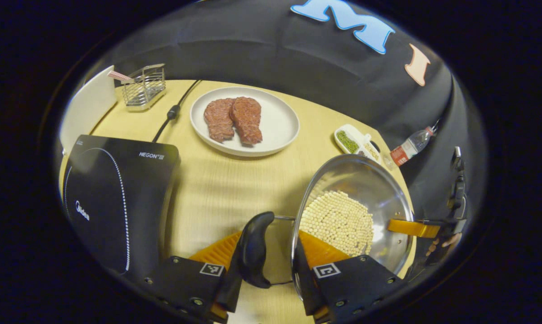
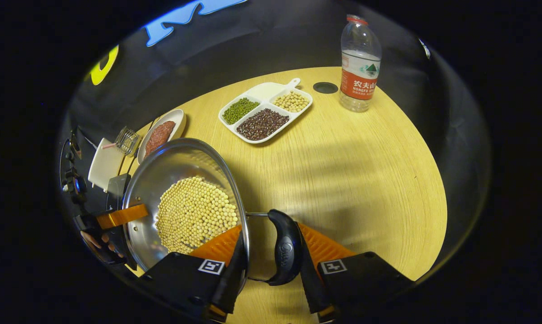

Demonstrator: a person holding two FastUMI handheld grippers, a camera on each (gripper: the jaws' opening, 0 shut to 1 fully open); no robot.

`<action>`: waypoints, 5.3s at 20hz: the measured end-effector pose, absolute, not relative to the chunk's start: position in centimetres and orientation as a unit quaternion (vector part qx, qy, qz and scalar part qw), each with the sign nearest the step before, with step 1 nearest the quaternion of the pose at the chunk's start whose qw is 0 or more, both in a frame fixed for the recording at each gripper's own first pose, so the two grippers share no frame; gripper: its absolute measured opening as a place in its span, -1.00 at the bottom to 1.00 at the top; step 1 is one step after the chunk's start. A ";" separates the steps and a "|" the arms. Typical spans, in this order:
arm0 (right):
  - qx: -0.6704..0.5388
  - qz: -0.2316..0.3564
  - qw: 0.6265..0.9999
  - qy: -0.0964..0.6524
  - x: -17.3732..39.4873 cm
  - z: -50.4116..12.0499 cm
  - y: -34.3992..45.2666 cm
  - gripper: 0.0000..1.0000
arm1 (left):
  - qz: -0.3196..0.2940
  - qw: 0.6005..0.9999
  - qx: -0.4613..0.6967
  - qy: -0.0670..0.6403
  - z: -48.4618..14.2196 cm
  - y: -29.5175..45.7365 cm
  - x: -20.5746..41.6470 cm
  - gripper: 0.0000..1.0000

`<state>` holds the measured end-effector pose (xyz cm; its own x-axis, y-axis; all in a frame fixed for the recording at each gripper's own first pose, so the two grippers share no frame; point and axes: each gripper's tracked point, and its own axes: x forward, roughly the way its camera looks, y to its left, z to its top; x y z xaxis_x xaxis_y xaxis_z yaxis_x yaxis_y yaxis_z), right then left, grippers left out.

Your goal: First push the handle of the pot to place it horizontally, then grasp the pot with both hands and set it on the induction cooktop.

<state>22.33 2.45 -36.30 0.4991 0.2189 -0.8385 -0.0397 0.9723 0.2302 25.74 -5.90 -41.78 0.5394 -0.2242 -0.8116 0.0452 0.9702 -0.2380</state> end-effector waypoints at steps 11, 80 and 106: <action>0.081 0.069 0.854 0.509 19.7 -36.0 2.0 0.01 | -0.087 0.867 -0.081 0.483 -41.3 -6.3 23.8 0.11; 0.112 0.143 0.858 0.481 16.3 -30.2 40.2 -0.07 | -0.042 0.911 -0.067 0.405 -31.9 35.1 21.0 0.02; 0.127 0.139 0.861 0.473 17.8 -29.2 39.5 0.62 | -0.019 0.921 0.029 0.388 -31.4 37.0 22.3 0.59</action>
